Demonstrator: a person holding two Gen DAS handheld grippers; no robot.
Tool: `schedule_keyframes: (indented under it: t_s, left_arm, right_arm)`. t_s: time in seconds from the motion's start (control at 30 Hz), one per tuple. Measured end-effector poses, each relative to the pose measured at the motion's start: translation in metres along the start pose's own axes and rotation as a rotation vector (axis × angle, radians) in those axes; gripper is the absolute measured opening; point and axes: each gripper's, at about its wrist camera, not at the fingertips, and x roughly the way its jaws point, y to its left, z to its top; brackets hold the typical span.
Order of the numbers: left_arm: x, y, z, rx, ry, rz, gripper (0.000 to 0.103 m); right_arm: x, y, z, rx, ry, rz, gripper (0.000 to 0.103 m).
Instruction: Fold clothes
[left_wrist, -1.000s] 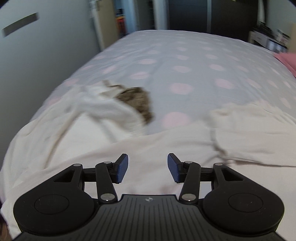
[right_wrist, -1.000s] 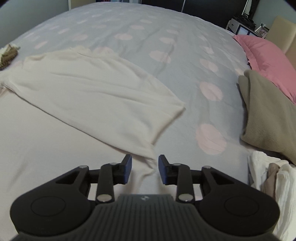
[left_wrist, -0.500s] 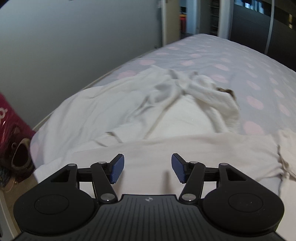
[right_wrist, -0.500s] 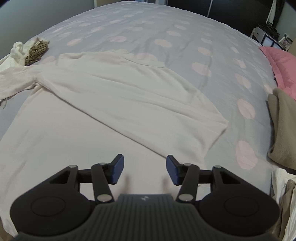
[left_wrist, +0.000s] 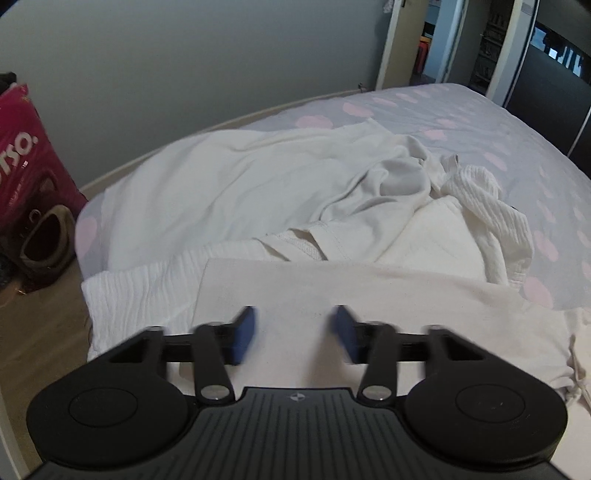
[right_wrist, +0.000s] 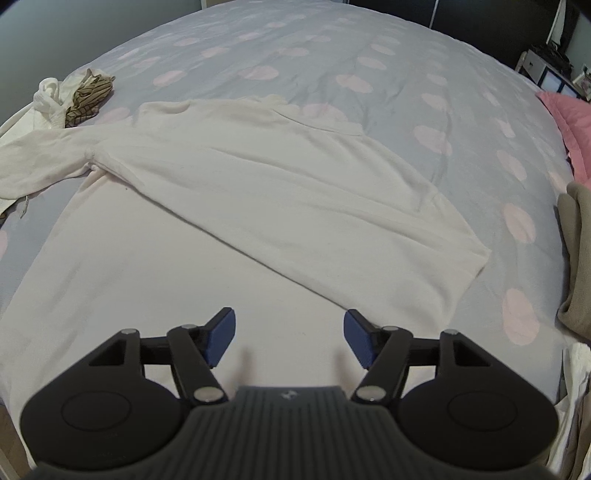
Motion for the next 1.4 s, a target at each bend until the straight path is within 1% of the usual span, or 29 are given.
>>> schedule_keyframes:
  t_s: [0.03,0.07,0.1,0.13,0.2,0.27,0.3,0.33,0.37,0.4,0.47,0.5,0.53,0.63,0.67,0.7,0.73,0.8,0.9,1.0,1.2,1.3,1.4]
  left_arm:
    - [0.000,0.000,-0.001,0.005,0.001,-0.006,0.019]
    - [0.000,0.000,-0.001,0.009,0.000,-0.011,0.016]
    - [-0.001,-0.001,-0.002,0.013,-0.001,-0.017,0.010]
    - [-0.001,-0.001,-0.002,0.017,-0.004,-0.020,0.006]
    - [-0.002,-0.004,-0.002,0.020,-0.011,-0.016,0.006]
    - [-0.004,-0.005,-0.001,0.018,-0.014,0.005,0.006]
    - [-0.005,-0.005,-0.001,0.010,-0.016,0.024,0.015]
    - [-0.006,-0.004,0.000,0.004,-0.021,0.039,0.035]
    - [-0.006,-0.003,-0.001,-0.005,-0.025,0.040,0.049]
    - [-0.005,-0.003,-0.001,-0.016,-0.027,0.025,0.063]
    - [-0.001,-0.005,-0.004,-0.020,-0.008,-0.033,0.060]
    - [0.001,-0.007,-0.005,-0.014,-0.001,-0.049,0.053]
    - [0.002,-0.009,-0.006,-0.001,-0.002,-0.043,0.036]
    - [0.006,-0.014,-0.008,0.038,-0.005,-0.027,0.012]
    - [0.007,-0.016,-0.008,0.051,-0.006,-0.022,0.009]
    - [0.008,-0.017,-0.009,0.064,-0.007,-0.017,0.005]
    - [0.006,-0.019,-0.009,0.073,-0.016,-0.015,0.003]
    - [-0.004,-0.024,-0.008,0.082,-0.053,-0.023,0.002]
    - [-0.026,-0.038,-0.006,0.104,-0.109,-0.060,0.002]
    - [-0.053,-0.059,-0.004,0.138,-0.165,-0.140,0.002]
    - [-0.115,-0.131,-0.006,0.249,-0.242,-0.426,0.002]
    - [-0.139,-0.172,-0.011,0.308,-0.278,-0.540,0.002]
    - [-0.155,-0.211,-0.018,0.351,-0.281,-0.649,0.002]
  right_arm:
    - [-0.001,0.001,0.000,-0.005,-0.006,0.001,0.052]
    - [-0.002,0.002,0.000,-0.006,-0.014,0.005,0.043]
    - [-0.003,0.002,0.001,-0.006,-0.023,0.010,0.031]
    - [-0.004,0.002,0.001,-0.004,-0.035,0.013,0.029]
    - [-0.008,0.000,0.002,0.004,-0.058,0.016,0.030]
    - [-0.011,-0.003,0.002,0.019,-0.073,0.025,0.033]
    - [-0.012,-0.005,0.002,0.031,-0.077,0.026,0.040]
    - [-0.012,-0.006,0.002,0.041,-0.080,0.029,0.047]
    - [-0.013,-0.007,0.002,0.051,-0.083,0.032,0.048]
    - [-0.013,-0.007,0.002,0.056,-0.082,0.038,0.048]
    - [-0.012,-0.007,0.001,0.056,-0.076,0.046,0.048]
    - [-0.012,-0.007,0.000,0.053,-0.073,0.047,0.048]
    - [-0.012,-0.006,-0.001,0.050,-0.069,0.046,0.048]
    - [-0.013,-0.005,-0.002,0.043,-0.070,0.051,0.048]
    - [-0.015,-0.004,-0.002,0.039,-0.074,0.053,0.048]
    - [-0.017,-0.004,-0.002,0.032,-0.080,0.053,0.048]
    - [-0.019,-0.003,-0.003,0.025,-0.086,0.052,0.048]
    - [-0.021,-0.002,-0.004,0.014,-0.091,0.053,0.048]
    - [-0.021,-0.002,-0.005,0.016,-0.087,0.052,0.048]
    - [-0.021,-0.003,-0.005,0.016,-0.085,0.046,0.048]
    - [-0.027,-0.009,-0.006,0.042,-0.096,0.023,0.048]
    - [-0.033,-0.014,-0.009,0.054,-0.104,0.015,0.048]
    - [-0.041,-0.023,-0.013,0.070,-0.114,0.002,0.048]
